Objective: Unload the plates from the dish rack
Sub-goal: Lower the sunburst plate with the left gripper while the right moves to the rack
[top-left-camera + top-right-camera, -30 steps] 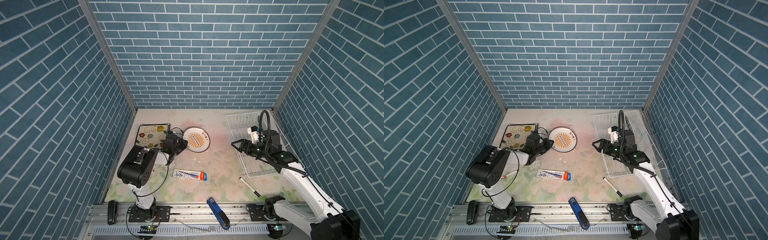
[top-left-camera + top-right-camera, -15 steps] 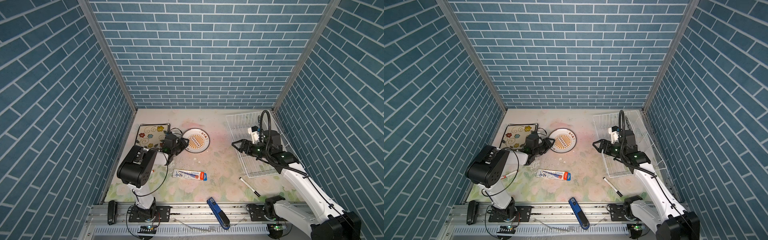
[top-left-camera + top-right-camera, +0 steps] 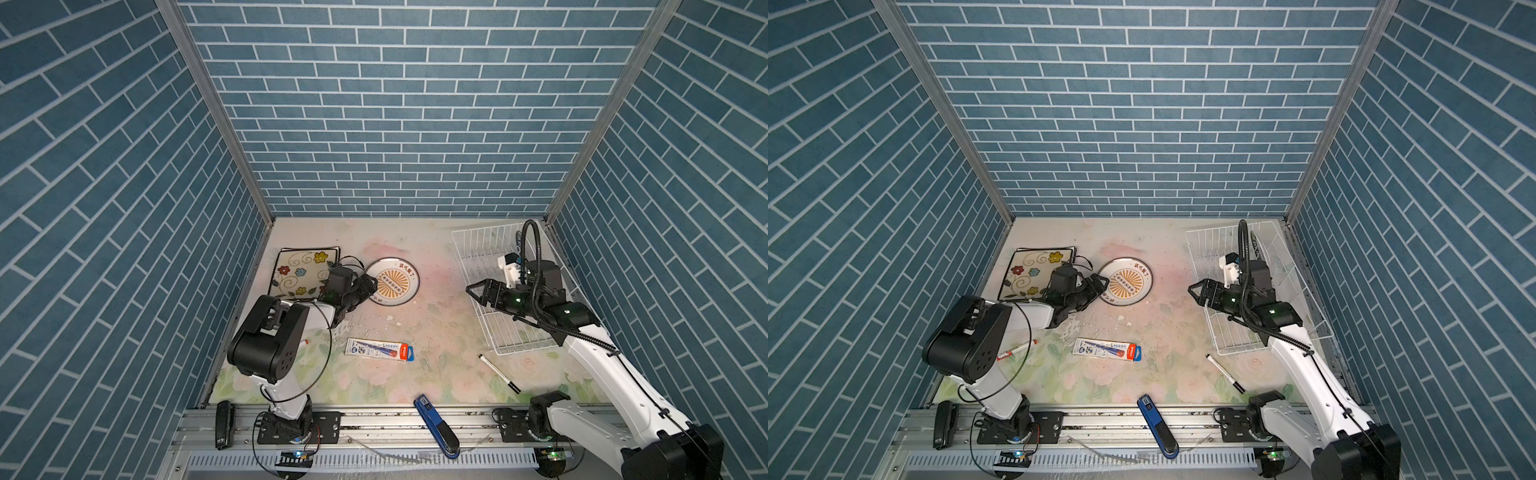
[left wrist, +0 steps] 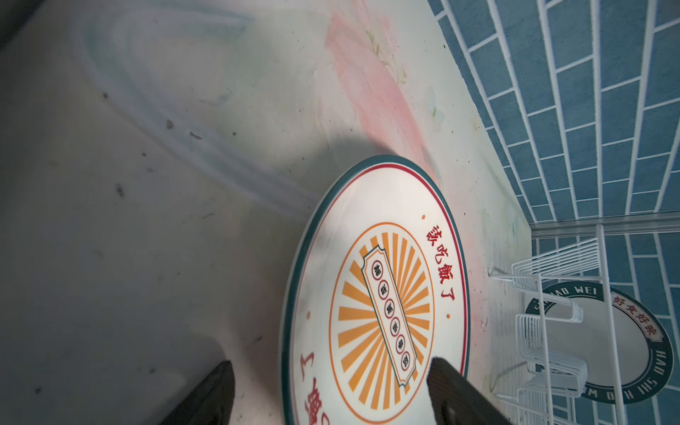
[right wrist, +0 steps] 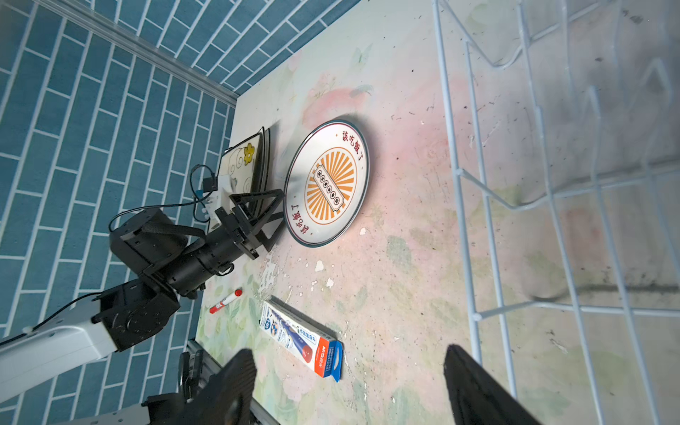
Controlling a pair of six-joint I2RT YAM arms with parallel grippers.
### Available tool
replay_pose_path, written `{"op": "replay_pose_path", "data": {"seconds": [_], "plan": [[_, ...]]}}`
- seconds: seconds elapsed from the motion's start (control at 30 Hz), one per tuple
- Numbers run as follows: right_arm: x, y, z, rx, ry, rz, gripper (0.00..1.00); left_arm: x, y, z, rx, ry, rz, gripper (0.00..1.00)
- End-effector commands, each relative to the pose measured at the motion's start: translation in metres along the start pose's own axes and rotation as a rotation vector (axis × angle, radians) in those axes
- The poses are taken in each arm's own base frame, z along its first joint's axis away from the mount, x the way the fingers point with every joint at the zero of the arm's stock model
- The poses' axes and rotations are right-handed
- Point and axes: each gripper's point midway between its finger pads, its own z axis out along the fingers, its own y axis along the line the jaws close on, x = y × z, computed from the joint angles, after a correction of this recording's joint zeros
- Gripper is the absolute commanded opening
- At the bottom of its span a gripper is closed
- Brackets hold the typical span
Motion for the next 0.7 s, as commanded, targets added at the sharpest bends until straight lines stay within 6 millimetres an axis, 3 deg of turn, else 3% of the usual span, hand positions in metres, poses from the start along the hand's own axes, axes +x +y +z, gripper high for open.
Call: {"op": "replay_pose_path", "data": {"seconds": [0.0, 0.23, 0.4, 0.67], "plan": [[-0.024, -0.010, -0.022, 0.141, -0.092, -0.088, 0.82, -0.007, -0.001, -0.008, -0.026, -0.019, 0.033, 0.85], [-0.049, -0.089, -0.067, 0.709, -0.162, -0.241, 0.81, -0.015, -0.016, -0.026, 0.001, -0.042, 0.079, 0.85], [-0.069, -0.116, -0.083, 0.963, -0.120, -0.370, 0.82, -0.018, -0.020, -0.036, 0.005, -0.066, 0.090, 0.84], [-0.095, -0.136, -0.078, 1.165, -0.030, -0.452, 0.83, -0.021, -0.032, -0.048, 0.037, -0.072, 0.102, 0.84]]}}
